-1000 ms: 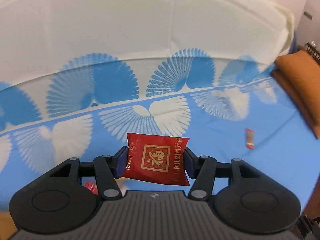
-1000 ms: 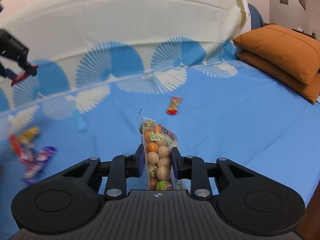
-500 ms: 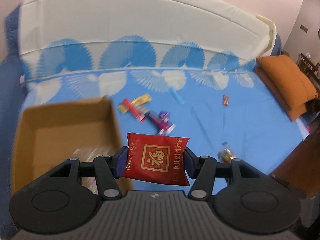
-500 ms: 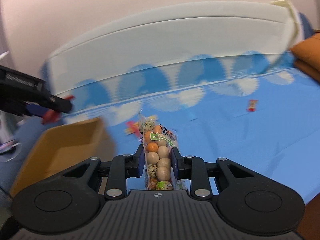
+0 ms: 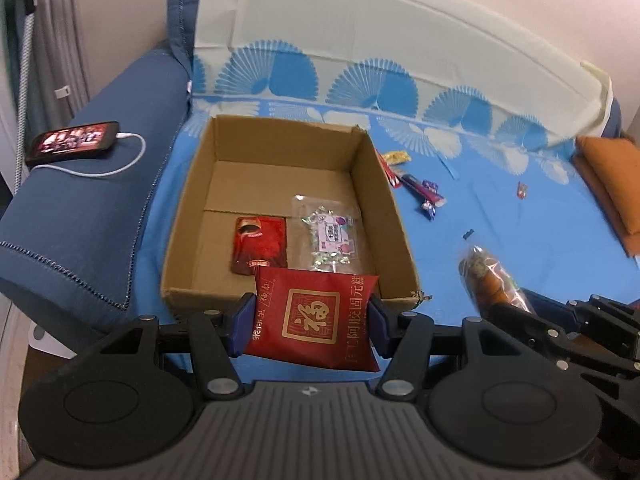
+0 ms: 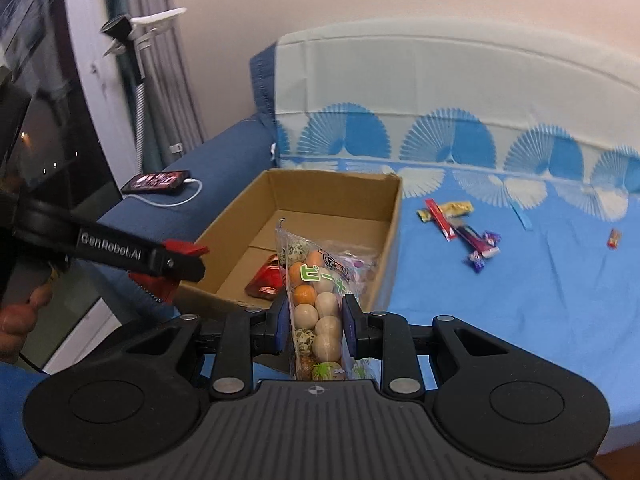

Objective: Organize snacks
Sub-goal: 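Carry the nut bag and red packet in both tools toward the box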

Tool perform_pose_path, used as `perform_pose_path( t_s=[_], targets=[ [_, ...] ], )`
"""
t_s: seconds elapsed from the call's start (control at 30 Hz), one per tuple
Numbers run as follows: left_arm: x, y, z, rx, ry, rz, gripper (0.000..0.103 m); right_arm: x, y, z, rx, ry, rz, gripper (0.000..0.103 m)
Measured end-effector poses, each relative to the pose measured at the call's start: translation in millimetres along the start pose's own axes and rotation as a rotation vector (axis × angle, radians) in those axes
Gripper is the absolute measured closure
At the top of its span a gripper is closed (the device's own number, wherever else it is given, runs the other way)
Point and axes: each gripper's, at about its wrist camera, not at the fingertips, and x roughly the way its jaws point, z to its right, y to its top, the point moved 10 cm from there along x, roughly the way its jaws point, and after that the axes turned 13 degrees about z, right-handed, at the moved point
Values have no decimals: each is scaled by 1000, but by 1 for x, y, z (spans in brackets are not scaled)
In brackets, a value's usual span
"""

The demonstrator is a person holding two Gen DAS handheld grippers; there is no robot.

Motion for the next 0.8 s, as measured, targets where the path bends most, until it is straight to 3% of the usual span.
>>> perform_pose_path(
  t_s=[0.17, 0.8],
  targets=[
    [-11, 0, -5, -20, -21, 39, 40, -11, -3, -25, -47, -9, -3, 74],
    [-20, -8, -8, -37, -21, 43, 40, -16, -6, -38, -89, -20, -14, 74]
  ],
)
